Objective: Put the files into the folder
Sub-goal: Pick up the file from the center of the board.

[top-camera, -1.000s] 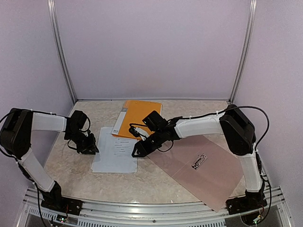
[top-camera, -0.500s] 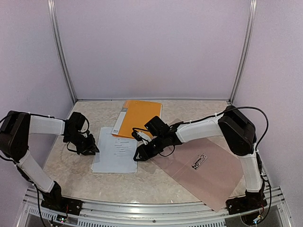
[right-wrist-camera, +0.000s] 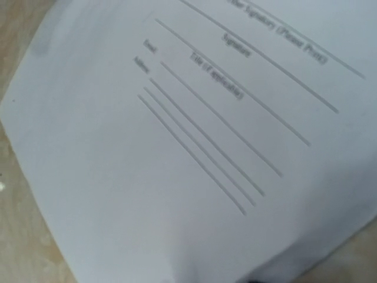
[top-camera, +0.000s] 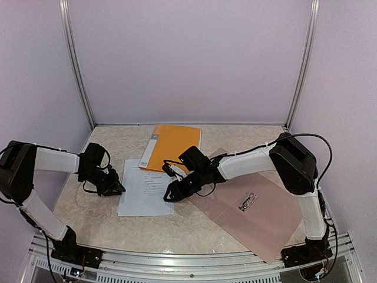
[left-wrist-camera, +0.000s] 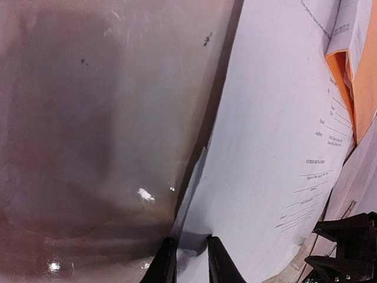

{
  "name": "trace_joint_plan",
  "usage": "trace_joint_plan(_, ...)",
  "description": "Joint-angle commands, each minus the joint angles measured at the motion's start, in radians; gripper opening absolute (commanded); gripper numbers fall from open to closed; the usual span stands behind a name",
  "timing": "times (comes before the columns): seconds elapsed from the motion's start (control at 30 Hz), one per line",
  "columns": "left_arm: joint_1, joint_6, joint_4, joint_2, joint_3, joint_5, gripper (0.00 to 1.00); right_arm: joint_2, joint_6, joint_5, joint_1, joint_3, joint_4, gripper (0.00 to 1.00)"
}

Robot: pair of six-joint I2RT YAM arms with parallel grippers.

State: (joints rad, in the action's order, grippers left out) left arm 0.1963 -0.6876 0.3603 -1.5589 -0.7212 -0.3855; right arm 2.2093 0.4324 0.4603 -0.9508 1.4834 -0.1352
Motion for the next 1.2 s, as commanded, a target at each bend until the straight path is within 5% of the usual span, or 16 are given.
trace_joint_plan(0.0,0.012,-0.028,0.01,0.017,0.036,-0.035,0.17,0.034,0.011,0.014,-0.013,-0.023,-0.004,0.42)
trace_joint_plan(0.27,0.012,-0.036,0.002,0.035,0.04,-0.047,0.13,0.039,0.007,0.018,-0.013,-0.026,0.0,0.42)
trace_joint_plan(0.5,0.012,-0.037,0.008,0.078,0.037,-0.053,0.0,0.044,0.005,0.018,-0.013,-0.026,-0.002,0.42)
trace_joint_plan(1.17,0.018,-0.015,0.285,0.289,-0.04,0.132,0.0,-0.017,-0.073,-0.013,0.006,0.025,-0.107,0.57)
